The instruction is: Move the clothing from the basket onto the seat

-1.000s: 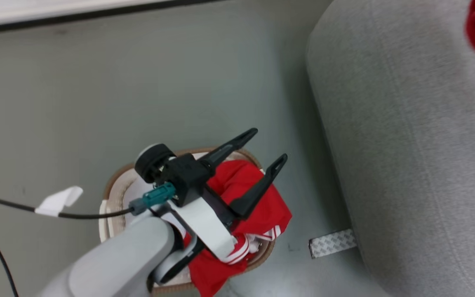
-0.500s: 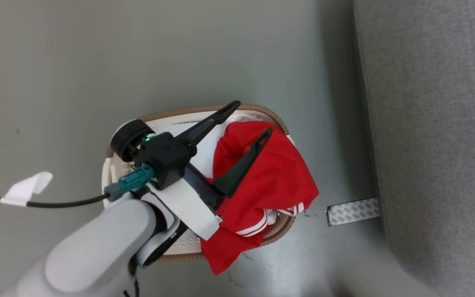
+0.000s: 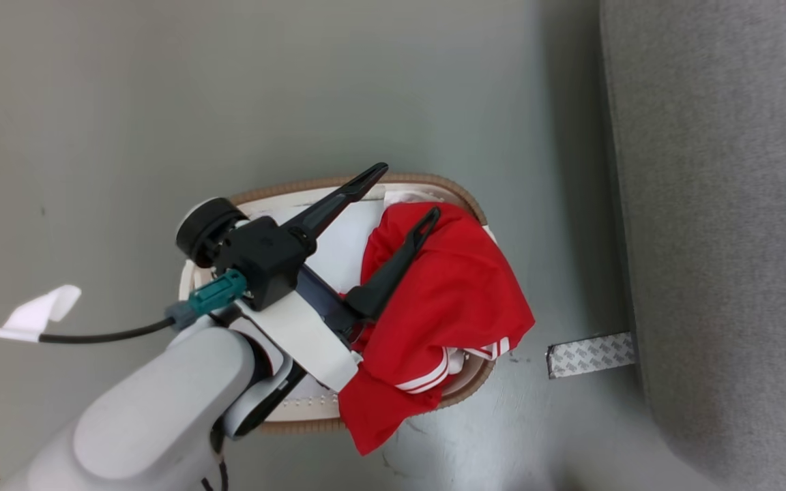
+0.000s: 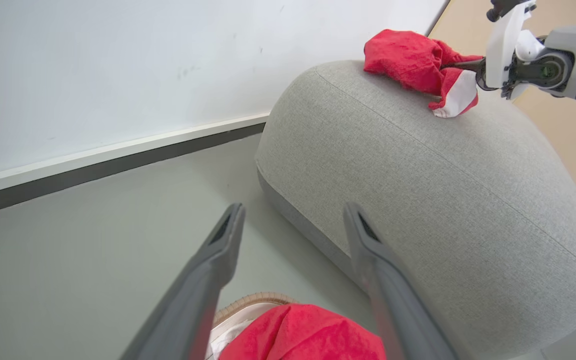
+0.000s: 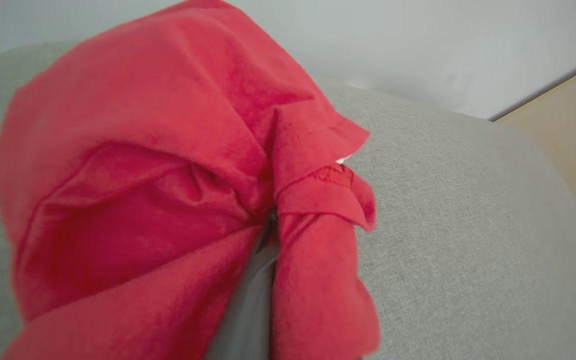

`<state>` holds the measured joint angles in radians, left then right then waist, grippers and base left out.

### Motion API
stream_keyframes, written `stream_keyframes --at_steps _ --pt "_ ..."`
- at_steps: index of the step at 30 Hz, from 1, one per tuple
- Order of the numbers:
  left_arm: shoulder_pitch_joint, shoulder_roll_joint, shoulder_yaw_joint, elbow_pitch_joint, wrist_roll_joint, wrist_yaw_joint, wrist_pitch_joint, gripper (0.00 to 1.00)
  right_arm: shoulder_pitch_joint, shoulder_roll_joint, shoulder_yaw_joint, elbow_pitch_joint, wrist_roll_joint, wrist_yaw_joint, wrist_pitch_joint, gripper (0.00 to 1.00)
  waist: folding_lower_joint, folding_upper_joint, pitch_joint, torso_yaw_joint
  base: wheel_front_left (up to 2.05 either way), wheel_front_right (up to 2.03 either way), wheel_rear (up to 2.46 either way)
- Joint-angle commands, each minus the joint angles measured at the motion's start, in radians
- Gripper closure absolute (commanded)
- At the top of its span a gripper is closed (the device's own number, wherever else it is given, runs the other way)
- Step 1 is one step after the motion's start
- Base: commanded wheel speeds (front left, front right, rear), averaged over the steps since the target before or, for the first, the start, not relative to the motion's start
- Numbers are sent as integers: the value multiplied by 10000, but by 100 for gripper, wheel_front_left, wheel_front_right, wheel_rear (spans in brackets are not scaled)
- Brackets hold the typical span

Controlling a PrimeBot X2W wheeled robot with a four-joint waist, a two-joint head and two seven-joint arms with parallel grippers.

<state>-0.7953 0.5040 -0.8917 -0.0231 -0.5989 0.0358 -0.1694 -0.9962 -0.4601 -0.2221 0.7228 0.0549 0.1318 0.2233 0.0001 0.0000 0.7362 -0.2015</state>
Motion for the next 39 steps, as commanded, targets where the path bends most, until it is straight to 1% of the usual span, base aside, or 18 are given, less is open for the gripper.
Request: stream_keyframes --at_steps 1,5,8,14,17,19,25,28,32,37,39 --pt "58 6 2 69 -170 9 -93 0 -72 37 127 104 30 -22 -16 0 -1 0 -161 -68 0 0 0" --pt "188 -39 -4 242 -223 30 -173 0 255 -20 878 395 5 -22 648 0 -1 0 -650 -148 0 0 0" --pt "325 -35 67 414 -303 88 -263 0 485 -203 1321 287 169 -22 726 0 -1 0 -1173 -211 0 0 0" --pt "861 -42 270 768 -639 261 -574 0 1226 -485 2023 165 792 -22 1199 0 -1 0 -2496 -354 0 0 0" --pt "1167 -74 474 943 -854 414 -704 0 1715 -778 2517 -155 1179 -22 1433 0 -1 0 -3193 -352 0 0 0" --pt "1376 -77 640 1028 -930 491 -776 0 2002 -1046 2798 -538 1475 -22 1405 0 -1 0 -3661 -328 0 0 0" --pt "2042 -63 1091 1177 -1197 700 -900 0 2901 -1564 3308 -1982 2483 -22 1187 0 -1 0 -4958 -64 0 0 0" --pt "2365 -23 1360 1208 -1288 834 -943 0 3391 -1631 3363 -2884 2835 -22 1167 0 -1 0 -5486 141 0 0 0" --pt "2802 46 1781 1187 -1412 1032 -951 0 3925 -1580 3568 -4144 3101 -22 888 0 -1 0 -6036 433 0 0 0" --pt "3394 152 2356 1062 -1431 1258 -946 0 4632 -1163 3483 -5216 3243 -22 570 0 -1 0 -6441 783 0 0 0" --pt "3665 164 2692 959 -1339 1404 -947 0 4981 -833 3407 -5558 3323 -22 407 0 -1 0 -6574 921 0 0 0"
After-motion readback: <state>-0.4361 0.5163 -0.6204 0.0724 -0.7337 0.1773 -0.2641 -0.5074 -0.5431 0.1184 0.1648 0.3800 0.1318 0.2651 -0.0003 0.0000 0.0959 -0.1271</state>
